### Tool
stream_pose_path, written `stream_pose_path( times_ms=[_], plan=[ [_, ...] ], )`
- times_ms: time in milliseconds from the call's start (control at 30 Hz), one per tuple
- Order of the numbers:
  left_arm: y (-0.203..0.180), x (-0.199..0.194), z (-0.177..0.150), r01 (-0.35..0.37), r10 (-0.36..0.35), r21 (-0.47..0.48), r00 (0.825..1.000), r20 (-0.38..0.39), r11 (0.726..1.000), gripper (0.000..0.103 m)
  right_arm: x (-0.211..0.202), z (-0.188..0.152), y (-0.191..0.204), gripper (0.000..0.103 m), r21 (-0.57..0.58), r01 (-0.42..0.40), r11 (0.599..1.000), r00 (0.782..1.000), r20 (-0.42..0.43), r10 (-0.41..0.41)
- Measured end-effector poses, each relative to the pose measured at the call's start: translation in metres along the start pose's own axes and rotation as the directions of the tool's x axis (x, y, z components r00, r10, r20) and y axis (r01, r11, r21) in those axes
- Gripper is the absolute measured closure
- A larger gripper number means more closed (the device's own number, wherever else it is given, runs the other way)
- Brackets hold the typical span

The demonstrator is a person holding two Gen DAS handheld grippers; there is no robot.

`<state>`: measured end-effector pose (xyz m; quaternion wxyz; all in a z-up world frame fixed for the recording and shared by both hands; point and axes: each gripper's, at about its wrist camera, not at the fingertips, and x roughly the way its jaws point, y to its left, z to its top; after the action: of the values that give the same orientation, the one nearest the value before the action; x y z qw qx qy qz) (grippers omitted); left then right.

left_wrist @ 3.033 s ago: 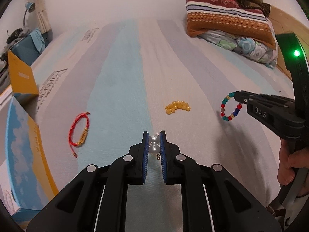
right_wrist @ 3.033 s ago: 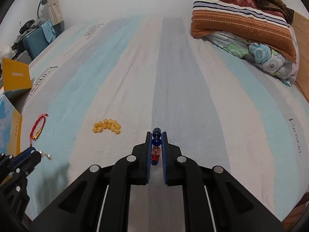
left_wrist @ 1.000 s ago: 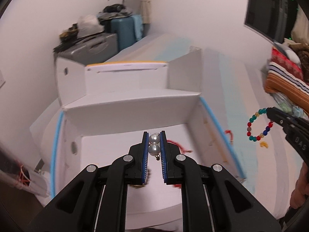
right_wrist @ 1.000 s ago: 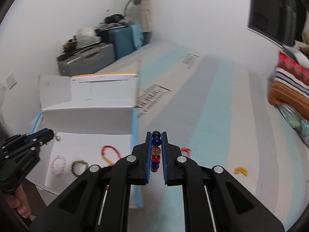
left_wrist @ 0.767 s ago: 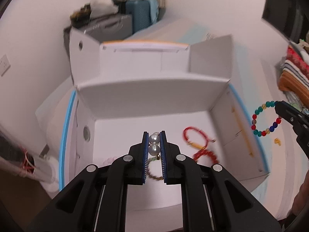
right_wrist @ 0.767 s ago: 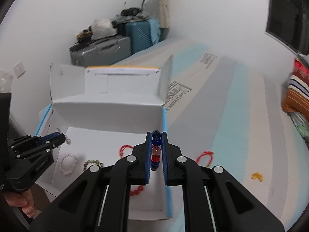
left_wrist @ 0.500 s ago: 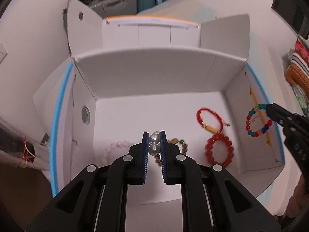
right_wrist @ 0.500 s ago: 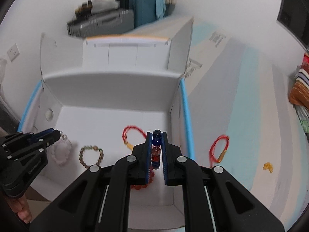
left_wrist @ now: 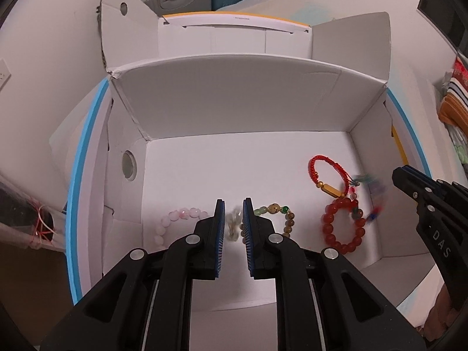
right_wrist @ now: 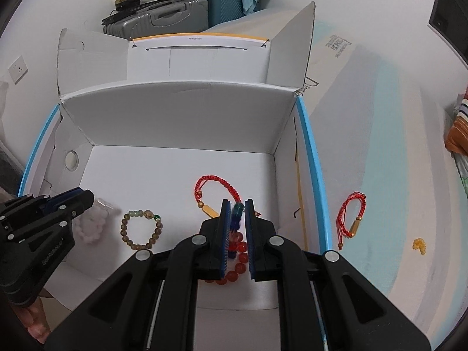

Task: Organize jewelry
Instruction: 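Withdraw both tools from the box back over the bed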

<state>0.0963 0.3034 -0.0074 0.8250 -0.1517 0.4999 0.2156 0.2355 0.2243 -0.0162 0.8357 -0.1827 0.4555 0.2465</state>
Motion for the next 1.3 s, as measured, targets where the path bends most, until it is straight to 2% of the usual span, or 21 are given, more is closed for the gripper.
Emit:
stream_pose_path(
  times_ms=[33, 67, 100, 133, 200, 300, 367, 600, 900, 1133, 1300],
  plan=[
    [0.0, -0.001, 0.001, -0.003, 0.003, -0.002, 1.0, 0.003, 1.0, 0.074, -0.001, 0.0, 0.0, 0.083, 0.001, -0.007, 1.0, 1.0, 0.002, 0.007],
    [0.0, -0.002, 0.001, -0.01, 0.01, -0.004, 1.0, 0.011, 1.0, 0.066, -0.004, 0.0, -0.001, 0.07, 0.006, -0.014, 1.0, 1.0, 0.011, 0.014],
    [-0.001, -0.005, 0.001, -0.021, 0.021, -0.007, 0.999, 0.033, 1.0, 0.052, -0.007, 0.0, -0.002, 0.059, 0.011, -0.011, 1.0, 1.0, 0.023, 0.011],
    [-0.001, -0.008, 0.002, -0.03, 0.031, -0.012, 0.998, 0.046, 0.999, 0.039, -0.009, 0.0, -0.003, 0.054, 0.016, -0.008, 1.0, 0.999, 0.034, 0.008],
    [-0.002, -0.014, 0.003, -0.049, 0.051, -0.024, 0.996, 0.077, 0.999, 0.022, -0.017, -0.001, -0.009, 0.03, 0.032, -0.019, 0.999, 0.998, 0.063, 0.017],
    [-0.008, -0.02, 0.006, -0.04, 0.043, -0.031, 0.993, 0.106, 0.999, 0.012, -0.028, -0.002, -0.023, 0.013, 0.063, -0.006, 0.998, 0.994, 0.112, -0.002],
    [-0.013, -0.024, 0.007, -0.031, 0.035, -0.032, 0.991, 0.128, 0.999, 0.008, -0.034, -0.003, -0.035, 0.007, 0.087, 0.005, 0.996, 0.991, 0.134, -0.016],
    [-0.051, -0.037, 0.013, 0.001, -0.002, 0.007, 0.982, 0.188, 1.0, 0.006, -0.052, -0.012, -0.082, 0.007, 0.149, 0.066, 0.987, 0.981, 0.169, -0.091],
    [-0.142, -0.046, 0.017, 0.072, -0.096, 0.128, 0.976, 0.194, 0.989, 0.006, -0.071, -0.044, -0.17, 0.007, 0.239, 0.152, 0.959, 0.967, 0.167, -0.195],
    [-0.221, -0.05, 0.013, 0.127, -0.174, 0.24, 0.967, 0.186, 0.962, 0.006, -0.079, -0.072, -0.241, 0.007, 0.306, 0.2, 0.931, 0.958, 0.139, -0.251],
    [-0.266, -0.042, 0.011, 0.148, -0.201, 0.29, 0.966, 0.165, 0.946, 0.006, -0.076, -0.093, -0.29, 0.007, 0.369, 0.226, 0.901, 0.954, 0.101, -0.281]
  ],
)
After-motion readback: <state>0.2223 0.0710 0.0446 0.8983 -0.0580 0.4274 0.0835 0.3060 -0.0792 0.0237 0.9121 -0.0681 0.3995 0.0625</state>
